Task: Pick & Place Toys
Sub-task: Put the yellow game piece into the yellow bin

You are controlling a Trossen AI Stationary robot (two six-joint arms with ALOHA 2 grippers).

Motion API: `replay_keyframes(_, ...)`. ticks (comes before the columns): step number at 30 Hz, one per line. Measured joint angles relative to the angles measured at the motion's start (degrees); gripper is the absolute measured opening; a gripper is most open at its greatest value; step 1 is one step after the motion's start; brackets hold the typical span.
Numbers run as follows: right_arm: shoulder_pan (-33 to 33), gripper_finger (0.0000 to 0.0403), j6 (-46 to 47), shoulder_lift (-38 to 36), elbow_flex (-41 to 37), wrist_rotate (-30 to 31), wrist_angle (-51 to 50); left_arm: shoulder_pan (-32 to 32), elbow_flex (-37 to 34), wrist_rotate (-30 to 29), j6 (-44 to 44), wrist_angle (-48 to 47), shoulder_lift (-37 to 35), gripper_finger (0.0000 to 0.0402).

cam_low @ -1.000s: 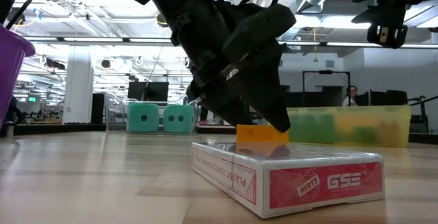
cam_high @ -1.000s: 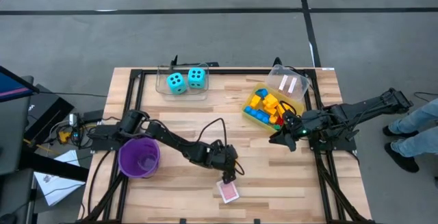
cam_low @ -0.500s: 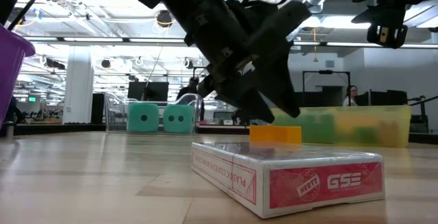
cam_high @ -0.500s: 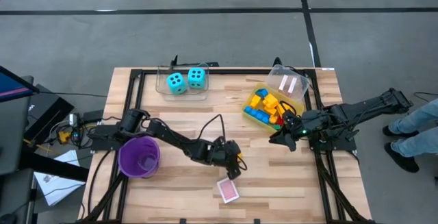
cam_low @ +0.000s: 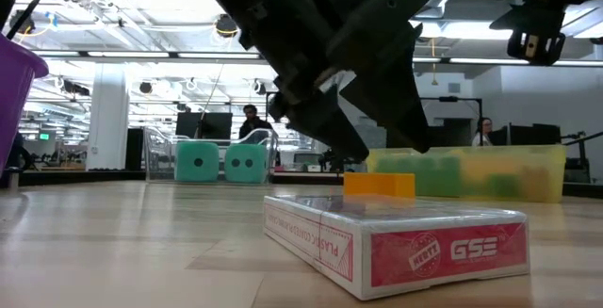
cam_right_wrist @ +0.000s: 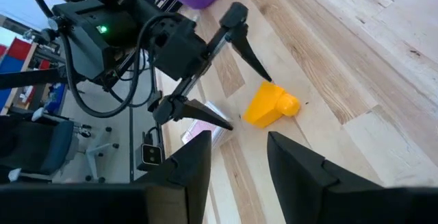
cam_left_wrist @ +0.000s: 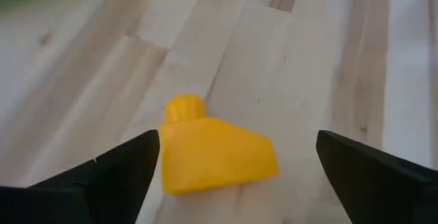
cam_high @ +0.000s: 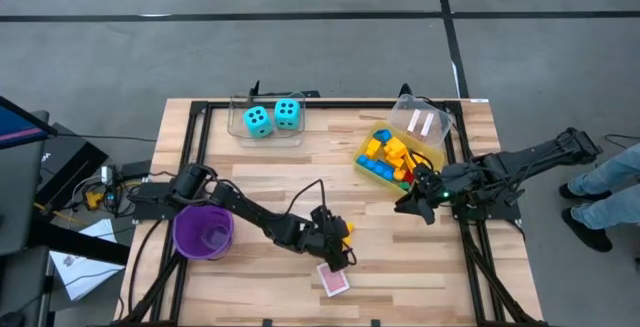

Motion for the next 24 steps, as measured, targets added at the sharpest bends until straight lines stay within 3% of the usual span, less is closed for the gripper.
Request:
replay_keyframes(8,-0.1,0.0136,0.0,0.0,0.0,0.1,-0.6,0.1,-0.4,-2.3,3.4,0.0,1.0,0.0387)
replay_keyframes(14,-0.1,0.0136,0.0,0.0,0.0,0.1,-1.0,0.1,-0.7,-1.1,-1.1,1.9,4.9,0.0398)
replay_keyframes(24,-0.1,0.0136,0.5,0.0,0.0,0.1,-1.2,0.6,-0.7,-2.8,-2.4,2.4,5.2,0.0353)
